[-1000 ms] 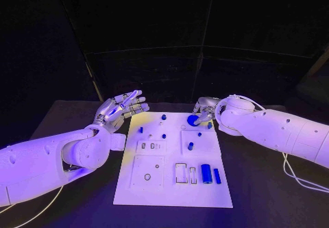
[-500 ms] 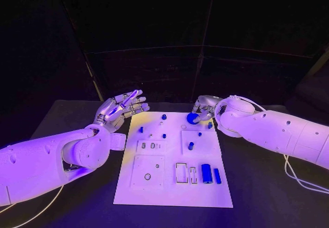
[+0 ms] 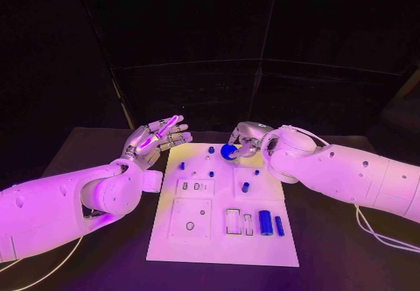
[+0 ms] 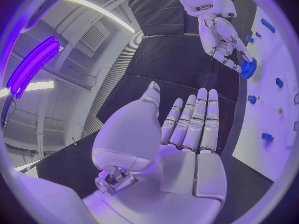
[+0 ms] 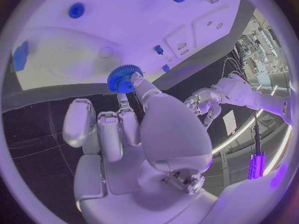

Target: Assemble the parts on the task board

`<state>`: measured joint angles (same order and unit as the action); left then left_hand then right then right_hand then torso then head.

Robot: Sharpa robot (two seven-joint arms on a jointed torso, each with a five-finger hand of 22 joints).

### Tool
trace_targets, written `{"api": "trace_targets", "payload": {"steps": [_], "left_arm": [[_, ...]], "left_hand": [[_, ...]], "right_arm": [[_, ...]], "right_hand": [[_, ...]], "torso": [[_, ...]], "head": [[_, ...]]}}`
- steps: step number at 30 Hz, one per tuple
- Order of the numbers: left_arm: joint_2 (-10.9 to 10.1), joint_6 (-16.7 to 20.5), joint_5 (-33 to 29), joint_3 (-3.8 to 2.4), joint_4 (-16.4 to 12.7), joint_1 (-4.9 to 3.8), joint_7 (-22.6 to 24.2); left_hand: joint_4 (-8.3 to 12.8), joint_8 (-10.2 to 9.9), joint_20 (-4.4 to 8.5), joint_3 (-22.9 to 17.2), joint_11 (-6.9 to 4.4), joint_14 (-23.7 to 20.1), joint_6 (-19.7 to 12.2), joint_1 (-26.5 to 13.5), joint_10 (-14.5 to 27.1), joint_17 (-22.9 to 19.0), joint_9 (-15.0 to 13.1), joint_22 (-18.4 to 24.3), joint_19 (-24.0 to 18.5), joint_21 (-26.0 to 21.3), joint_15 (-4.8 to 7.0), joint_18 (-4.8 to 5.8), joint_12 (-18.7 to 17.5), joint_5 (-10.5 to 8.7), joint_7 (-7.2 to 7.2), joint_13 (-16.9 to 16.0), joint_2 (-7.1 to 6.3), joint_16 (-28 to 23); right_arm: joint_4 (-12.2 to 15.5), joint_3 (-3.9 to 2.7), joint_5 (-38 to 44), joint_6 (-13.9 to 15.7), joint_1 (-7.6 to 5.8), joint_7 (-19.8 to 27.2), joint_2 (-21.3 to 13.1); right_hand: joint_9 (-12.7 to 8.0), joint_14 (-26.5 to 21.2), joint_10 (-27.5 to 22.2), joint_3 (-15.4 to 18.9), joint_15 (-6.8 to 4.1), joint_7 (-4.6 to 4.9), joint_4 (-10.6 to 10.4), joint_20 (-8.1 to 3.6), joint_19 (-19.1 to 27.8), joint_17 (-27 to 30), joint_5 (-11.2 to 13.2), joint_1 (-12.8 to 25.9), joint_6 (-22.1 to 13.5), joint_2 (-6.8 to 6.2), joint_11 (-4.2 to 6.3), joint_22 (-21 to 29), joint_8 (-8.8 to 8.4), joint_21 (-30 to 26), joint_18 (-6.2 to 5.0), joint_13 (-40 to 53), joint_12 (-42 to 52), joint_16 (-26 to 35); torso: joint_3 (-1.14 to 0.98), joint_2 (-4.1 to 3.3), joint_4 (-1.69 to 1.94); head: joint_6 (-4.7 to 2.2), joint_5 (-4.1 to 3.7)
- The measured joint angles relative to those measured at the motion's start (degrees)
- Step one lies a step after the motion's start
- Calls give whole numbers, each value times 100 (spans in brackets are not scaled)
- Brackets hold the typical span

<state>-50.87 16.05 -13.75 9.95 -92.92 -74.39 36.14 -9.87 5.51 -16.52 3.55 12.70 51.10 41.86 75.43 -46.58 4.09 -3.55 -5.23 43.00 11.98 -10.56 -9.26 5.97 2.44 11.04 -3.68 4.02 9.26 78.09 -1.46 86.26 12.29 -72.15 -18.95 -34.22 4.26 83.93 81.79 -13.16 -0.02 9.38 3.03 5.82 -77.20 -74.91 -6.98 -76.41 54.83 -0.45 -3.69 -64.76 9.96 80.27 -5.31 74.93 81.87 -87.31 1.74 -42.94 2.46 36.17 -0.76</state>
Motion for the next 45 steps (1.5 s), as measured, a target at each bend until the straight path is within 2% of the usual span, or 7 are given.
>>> {"api": "trace_targets", "payload": {"steps": [7, 21, 33, 40, 45], "left_arm": [[8, 0, 0, 0, -6, 0, -1], [39, 0, 0, 0, -6, -2, -5], [54, -1, 0, 0, -11, -2, -7], [55, 0, 0, 0, -12, -2, -8], [62, -1, 0, -1, -12, -2, -11]], "left_hand": [[0, 0, 0, 0, 0, 0, 0, 0, 0, 0, 0, 0, 0, 0, 0, 0, 0, 0, 0, 0, 0, 0], [0, 0, 0, 0, 0, 0, 0, 0, 0, 1, 0, -1, 0, 0, 0, 0, 0, 0, 0, 0, 0, 0], [0, -19, 16, 0, 0, 0, 0, 0, 0, 1, 0, 9, 16, -22, 0, 0, 0, 0, 0, 0, 0, -23], [0, -19, 16, 0, 0, 0, 0, 0, 0, 1, 0, 9, 16, -22, 0, 0, 0, 0, 0, 0, 0, -22], [0, -19, 16, 0, 0, 0, 0, 0, 0, -4, 0, 8, 16, -22, 0, 0, 0, 0, 0, 0, 0, -22]], "right_arm": [[-60, 8, 173, 45, 0, -47, 363], [-578, 51, 417, 46, 78, -57, 974], [-862, 55, 497, -46, 116, -76, 1185], [-952, 55, 555, -87, 120, -92, 1219], [-984, 55, 620, -100, 122, -100, 1238]], "right_hand": [[-17, 0, 0, 0, 0, -1, -1, 0, 0, 0, 0, 7, 1, -7, 0, -19, -6, 0, 0, 0, 0, 0], [-24, 0, -1, -14, 0, -30, -17, -20, -20, 1, 14, 6, 29, -8, 0, -32, -56, 0, -1, -1, 0, 0], [-27, 21, -1, -13, -20, -33, -17, -20, -20, 1, -4, 6, 28, -8, 0, -39, -85, 12, -1, -1, 0, 0], [-44, 21, -1, -12, -20, -53, -18, -20, -20, 1, -5, 67, 45, -69, 0, -52, -90, 23, -1, -1, -30, 0], [-52, 21, -43, -12, -20, -37, -18, -20, -20, 1, -5, 112, 26, -114, -42, -53, -176, 23, -1, -1, -68, 0]], "torso": [[4, -4, 0], [-3, -7, 0], [-5, -7, -15], [-6, -4, -16], [-8, -4, -20]], "head": [[1, 51], [25, 93], [39, 103], [31, 99], [46, 102]]}}
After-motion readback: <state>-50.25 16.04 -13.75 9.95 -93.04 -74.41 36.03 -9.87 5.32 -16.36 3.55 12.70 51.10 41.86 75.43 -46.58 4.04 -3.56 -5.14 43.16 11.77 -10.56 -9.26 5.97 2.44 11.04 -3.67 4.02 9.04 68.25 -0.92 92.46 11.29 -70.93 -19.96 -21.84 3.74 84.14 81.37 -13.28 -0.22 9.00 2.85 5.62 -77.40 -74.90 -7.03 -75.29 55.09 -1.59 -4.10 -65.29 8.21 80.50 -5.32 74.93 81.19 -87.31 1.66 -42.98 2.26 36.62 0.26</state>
